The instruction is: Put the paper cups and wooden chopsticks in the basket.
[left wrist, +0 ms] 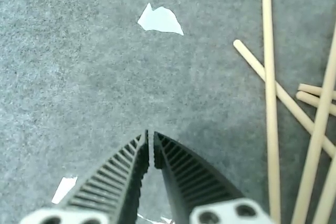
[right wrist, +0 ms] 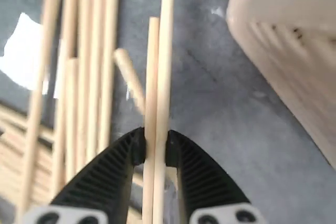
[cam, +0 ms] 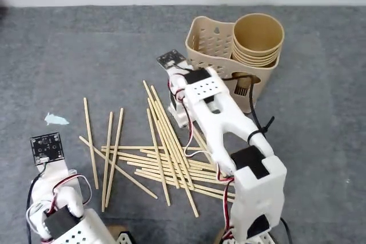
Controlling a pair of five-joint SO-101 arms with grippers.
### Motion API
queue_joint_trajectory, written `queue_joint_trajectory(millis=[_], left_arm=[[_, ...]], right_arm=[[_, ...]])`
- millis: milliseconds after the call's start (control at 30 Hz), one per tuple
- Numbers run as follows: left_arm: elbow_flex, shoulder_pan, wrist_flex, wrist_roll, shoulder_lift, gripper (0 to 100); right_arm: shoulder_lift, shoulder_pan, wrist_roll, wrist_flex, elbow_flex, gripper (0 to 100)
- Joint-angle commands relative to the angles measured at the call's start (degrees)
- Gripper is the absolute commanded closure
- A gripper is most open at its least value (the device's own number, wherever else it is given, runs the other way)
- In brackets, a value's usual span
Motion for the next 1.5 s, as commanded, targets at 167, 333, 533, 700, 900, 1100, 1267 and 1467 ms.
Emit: queue_joint_trajectory(millis=[167, 333, 533, 700, 900, 1100, 1267, 1467], left_arm=[[-0.31, 0.09, -1.14, 0.53, -0.88, 98], [-0.31, 0.09, -1.14, 0.53, -0.88, 98], [0.04, 0.09, -1.23, 0.44, -0.88, 98], [0.04, 0.09, -1.23, 0.44, -0.88, 98], [0.04, 0.09, -1.23, 0.44, -0.88, 98], [0.04, 0.09, -1.23, 0.44, -0.88, 98], [0.04, 0.09, -1.23, 0.44, -0.88, 98], [0.04, 0.09, -1.23, 0.44, -0.88, 98]], right_arm=[[-14.02, -4.88, 0.79, 8.13, -7.38, 99.1], [-20.53, -5.05, 5.98, 7.60, -7.47, 99.1], [-30.55, -4.88, 7.56, 1.89, -7.47, 99.1], [-37.05, -4.70, 7.56, -6.81, -7.47, 99.1], [-40.75, -3.30, 7.47, -19.21, -7.47, 99.1], [-40.92, 0.31, 7.21, -33.01, -7.12, 99.1], [-40.84, 2.77, 7.12, -40.57, -7.03, 99.1], [-38.29, 6.99, 7.21, -54.11, -1.14, 99.1]])
